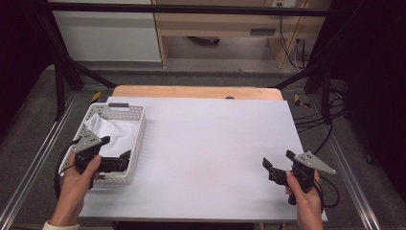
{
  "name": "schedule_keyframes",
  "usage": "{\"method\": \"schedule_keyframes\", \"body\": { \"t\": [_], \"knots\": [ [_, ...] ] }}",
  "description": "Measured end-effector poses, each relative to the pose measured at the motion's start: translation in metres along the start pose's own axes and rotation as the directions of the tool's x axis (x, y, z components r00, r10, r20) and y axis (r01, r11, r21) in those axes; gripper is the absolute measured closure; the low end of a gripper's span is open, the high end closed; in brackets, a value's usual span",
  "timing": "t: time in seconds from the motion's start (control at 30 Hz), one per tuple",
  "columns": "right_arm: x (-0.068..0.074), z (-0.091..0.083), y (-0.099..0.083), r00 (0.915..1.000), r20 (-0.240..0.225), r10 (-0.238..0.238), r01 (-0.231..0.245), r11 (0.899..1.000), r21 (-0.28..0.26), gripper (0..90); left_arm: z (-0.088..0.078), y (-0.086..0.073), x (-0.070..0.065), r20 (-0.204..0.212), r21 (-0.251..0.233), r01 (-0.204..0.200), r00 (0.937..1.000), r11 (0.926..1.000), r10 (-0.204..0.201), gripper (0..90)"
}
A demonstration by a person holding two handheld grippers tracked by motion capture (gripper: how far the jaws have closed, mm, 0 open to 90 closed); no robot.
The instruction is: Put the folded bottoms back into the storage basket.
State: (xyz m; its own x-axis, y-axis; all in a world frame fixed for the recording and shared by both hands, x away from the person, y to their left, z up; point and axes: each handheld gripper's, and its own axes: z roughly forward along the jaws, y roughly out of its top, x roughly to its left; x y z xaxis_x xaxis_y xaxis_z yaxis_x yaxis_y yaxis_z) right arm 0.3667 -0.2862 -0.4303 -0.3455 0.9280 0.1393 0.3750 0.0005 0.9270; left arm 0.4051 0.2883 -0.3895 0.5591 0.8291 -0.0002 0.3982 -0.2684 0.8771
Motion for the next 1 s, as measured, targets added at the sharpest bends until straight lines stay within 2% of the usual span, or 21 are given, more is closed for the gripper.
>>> {"method": "schedule_keyframes", "body": {
  "t": [0.23, 0.53, 1.0],
  "knots": [
    [0.002, 0.005, -0.013, 1.0000, -0.001, -0.001, 0.001, 1.000, 0.007, 5.4, 0.000, -0.001, -0.001, 0.006, -0.001, 0.009, 0.9999, 1.0000, -0.009, 4.7],
    [0.005, 0.008, -0.020, 0.9998, 0.007, -0.017, 0.017, 1.000, -0.018, 5.7, 0.000, -0.003, -0.006, 0.013, -0.001, 0.013, 0.9998, 0.9999, -0.013, 4.7],
    [0.021, 0.022, -0.026, 0.9980, -0.031, -0.055, 0.055, 0.998, -0.007, 6.4, 0.001, -0.006, -0.009, 0.013, -0.010, 0.015, 0.9998, 0.9998, -0.015, 4.8]
  ]
}}
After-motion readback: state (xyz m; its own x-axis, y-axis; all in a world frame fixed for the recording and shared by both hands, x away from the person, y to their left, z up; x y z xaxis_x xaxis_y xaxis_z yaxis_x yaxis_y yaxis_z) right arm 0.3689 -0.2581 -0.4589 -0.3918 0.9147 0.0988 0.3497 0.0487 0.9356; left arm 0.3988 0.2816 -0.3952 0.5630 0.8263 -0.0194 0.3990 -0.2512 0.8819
